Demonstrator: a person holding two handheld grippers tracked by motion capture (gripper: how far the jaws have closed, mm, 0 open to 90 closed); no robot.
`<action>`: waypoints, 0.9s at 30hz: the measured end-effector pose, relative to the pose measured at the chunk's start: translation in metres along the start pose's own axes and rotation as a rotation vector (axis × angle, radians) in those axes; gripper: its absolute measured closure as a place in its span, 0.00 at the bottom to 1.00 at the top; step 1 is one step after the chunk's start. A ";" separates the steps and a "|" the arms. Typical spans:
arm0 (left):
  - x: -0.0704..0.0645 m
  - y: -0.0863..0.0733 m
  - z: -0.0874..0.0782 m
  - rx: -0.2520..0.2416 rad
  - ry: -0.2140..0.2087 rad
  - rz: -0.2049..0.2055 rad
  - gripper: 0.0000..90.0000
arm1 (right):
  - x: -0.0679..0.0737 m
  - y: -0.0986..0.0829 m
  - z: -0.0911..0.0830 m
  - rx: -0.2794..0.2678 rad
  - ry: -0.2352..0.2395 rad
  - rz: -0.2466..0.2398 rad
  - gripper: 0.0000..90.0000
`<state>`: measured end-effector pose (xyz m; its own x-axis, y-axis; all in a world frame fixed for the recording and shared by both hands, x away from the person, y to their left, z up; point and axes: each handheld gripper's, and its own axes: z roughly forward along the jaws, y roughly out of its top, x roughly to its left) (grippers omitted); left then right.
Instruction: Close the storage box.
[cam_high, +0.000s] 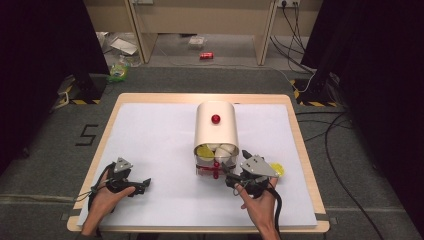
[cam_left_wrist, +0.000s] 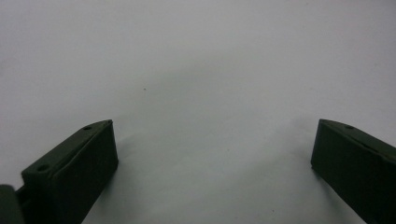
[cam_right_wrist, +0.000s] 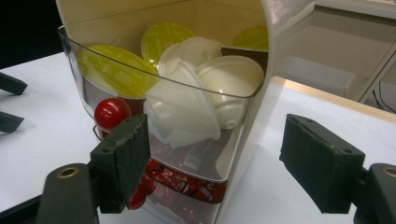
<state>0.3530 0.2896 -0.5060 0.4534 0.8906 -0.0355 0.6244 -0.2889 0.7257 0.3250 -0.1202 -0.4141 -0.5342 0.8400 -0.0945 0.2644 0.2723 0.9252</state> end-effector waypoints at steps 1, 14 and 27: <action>0.000 0.000 0.000 0.000 0.000 0.000 0.00 | 0.000 0.000 0.000 0.001 0.001 0.003 0.27; 0.000 0.000 0.000 -0.002 -0.002 -0.004 0.00 | 0.001 -0.001 0.000 0.006 0.029 0.010 0.31; 0.000 0.000 0.000 -0.001 -0.002 -0.002 0.00 | -0.013 -0.006 -0.016 0.005 0.013 0.040 0.29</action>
<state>0.3530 0.2900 -0.5060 0.4533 0.8905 -0.0389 0.6248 -0.2863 0.7264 0.3174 -0.1401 -0.4127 -0.5335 0.8441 -0.0532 0.2892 0.2412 0.9264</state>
